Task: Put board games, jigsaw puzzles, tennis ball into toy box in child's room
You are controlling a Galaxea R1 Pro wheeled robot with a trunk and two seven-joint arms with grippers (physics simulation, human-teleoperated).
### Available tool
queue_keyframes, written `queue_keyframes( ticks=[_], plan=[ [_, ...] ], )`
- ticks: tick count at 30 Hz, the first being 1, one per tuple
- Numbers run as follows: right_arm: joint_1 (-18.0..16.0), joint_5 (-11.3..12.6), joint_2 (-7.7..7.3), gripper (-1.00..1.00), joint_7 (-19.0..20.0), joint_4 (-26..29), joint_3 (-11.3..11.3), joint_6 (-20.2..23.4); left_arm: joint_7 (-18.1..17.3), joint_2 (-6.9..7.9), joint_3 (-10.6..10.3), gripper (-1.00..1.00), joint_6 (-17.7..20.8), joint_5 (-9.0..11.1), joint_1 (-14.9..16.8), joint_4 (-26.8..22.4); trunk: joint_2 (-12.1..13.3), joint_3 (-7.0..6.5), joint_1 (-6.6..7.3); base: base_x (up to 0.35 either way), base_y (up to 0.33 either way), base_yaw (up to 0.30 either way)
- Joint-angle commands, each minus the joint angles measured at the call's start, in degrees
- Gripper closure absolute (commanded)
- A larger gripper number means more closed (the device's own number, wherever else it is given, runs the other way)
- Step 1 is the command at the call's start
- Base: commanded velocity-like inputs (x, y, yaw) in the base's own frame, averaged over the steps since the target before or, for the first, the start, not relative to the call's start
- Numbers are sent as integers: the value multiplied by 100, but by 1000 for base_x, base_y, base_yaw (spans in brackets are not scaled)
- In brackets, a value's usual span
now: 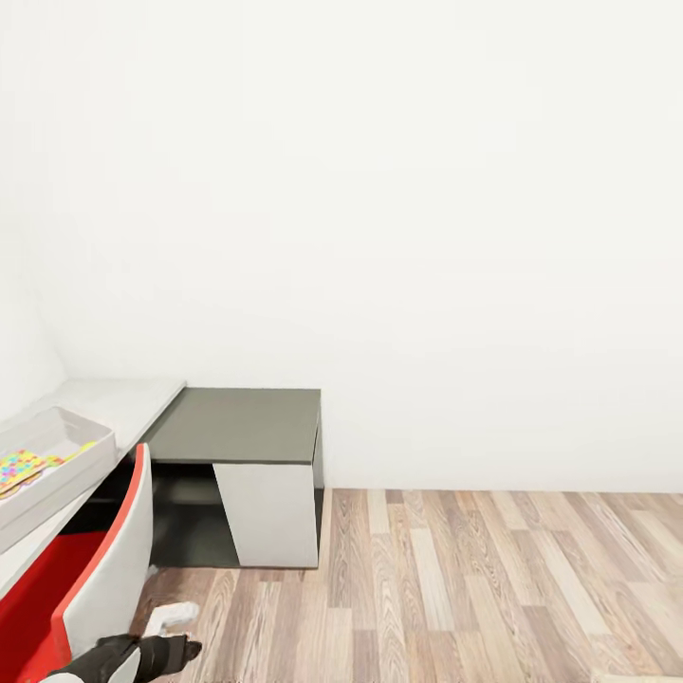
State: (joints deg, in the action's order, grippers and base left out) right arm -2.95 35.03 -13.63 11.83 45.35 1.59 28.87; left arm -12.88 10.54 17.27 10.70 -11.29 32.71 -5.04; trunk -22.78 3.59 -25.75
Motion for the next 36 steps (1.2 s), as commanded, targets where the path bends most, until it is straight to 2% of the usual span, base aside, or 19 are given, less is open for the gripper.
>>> queue_keyframes(
  ticks=[1,2,3,7,8,11,15,21,25,31,36],
  plan=[
    [-7,-148,20,-100,-3,-291,-126,-215,199,-6,58,-100,-135,-54,-109,50,-14,21,-4,0,0,0],
    [-8,-306,50,-100,-17,-572,-254,-464,404,-10,58,-100,-299,-58,-230,99,-14,30,-4,0,0,0],
    [-10,-598,149,-100,-40,-1138,-472,-972,770,-16,58,-100,-623,-67,-490,169,-14,40,-4,0,0,0],
    [-12,-1041,465,-100,-102,-2218,-754,-1932,1299,-42,58,-100,-1224,-72,-1013,242,-14,77,-4,0,0,0],
    [-12,-1177,613,-100,-165,-2706,-831,-2369,1461,-59,58,-100,-1455,-68,-1245,261,-14,86,-4,0,0,0],
    [-12,-1296,765,-100,-318,-3318,-893,-2953,1604,-73,62,-100,-1679,-61,-1542,281,-14,114,-4,0,0,0],
    [8,-1366,867,-100,-712,-3923,-921,-3621,1705,-83,65,-100,-1848,-56,-1933,295,-14,138,-4,0,0,0],
    [55,-1357,885,-100,-1296,-4191,-917,-3930,1746,-87,63,-100,-1896,-58,-2268,304,-14,148,-4,0,0,0],
    [60,-1352,871,-100,-1630,-4239,-915,-3985,1791,-83,65,-100,-1886,-58,-2412,309,-14,150,-4,0,0,0],
    [63,-1388,843,-100,-1899,-4257,-917,-4000,1846,-91,59,-100,-1880,-64,-2567,310,-14,150,-4,0,0,0],
    [59,-1404,896,-100,-1952,-4261,-929,-4009,1861,-95,61,-100,-1874,-56,-2615,312,-14,151,-4,0,0,0]
  ],
)
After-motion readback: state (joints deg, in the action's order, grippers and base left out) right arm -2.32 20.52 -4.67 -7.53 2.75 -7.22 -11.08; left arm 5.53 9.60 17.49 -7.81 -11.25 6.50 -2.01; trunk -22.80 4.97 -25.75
